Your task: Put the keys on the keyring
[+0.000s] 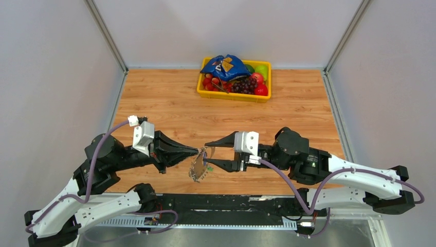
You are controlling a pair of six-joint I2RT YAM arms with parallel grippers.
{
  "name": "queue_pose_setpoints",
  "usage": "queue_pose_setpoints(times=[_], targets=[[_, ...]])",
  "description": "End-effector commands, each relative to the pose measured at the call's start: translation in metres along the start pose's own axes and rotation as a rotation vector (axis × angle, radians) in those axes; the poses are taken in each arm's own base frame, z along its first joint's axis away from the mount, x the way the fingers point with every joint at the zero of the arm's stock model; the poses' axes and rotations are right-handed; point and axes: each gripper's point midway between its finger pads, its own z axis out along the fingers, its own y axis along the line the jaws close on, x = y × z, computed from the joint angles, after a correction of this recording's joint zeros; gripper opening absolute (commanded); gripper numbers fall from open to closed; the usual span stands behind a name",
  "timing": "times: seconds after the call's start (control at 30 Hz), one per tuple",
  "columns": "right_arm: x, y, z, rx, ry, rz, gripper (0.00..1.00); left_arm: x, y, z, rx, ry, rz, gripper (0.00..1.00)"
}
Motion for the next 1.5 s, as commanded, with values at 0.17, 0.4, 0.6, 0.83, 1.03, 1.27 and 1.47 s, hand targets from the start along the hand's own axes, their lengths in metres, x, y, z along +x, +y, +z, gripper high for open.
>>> queue_pose_setpoints(times=[0.17,0.4,0.6,0.83,1.03,1.27,1.47], targets=[[-0.024,0.006,0.006,-0.06,-0.062,-0.003,0.39,-0.024,-0.013,-0.001,0.062,-0.09,0.025,0.0],[-0.025,0.01,0.009,-0.081,-0.063,0.017,0.24,-0.024,-0.014,-0.002,0.064,-0.09,0.029,0.0],[-0.027,0.008,0.007,-0.07,-0.069,0.027,0.02,-0.022,-0.013,-0.002,0.061,-0.089,0.029,0.0],[-0.03,0.001,0.003,-0.026,-0.078,0.045,0.0,-0.022,-0.014,-0.004,0.061,-0.088,0.038,0.0],[-0.027,0.002,0.001,-0.023,-0.028,0.112,0.0,-0.021,-0.026,-0.015,0.117,-0.052,0.076,0.17],[-0.023,0.017,0.001,-0.095,0.045,0.192,0.0,-0.009,-0.037,-0.024,0.181,0.056,0.114,0.37],[-0.01,0.028,0.011,-0.145,0.148,0.275,0.0,-0.003,-0.041,-0.02,0.224,0.106,0.127,0.47]])
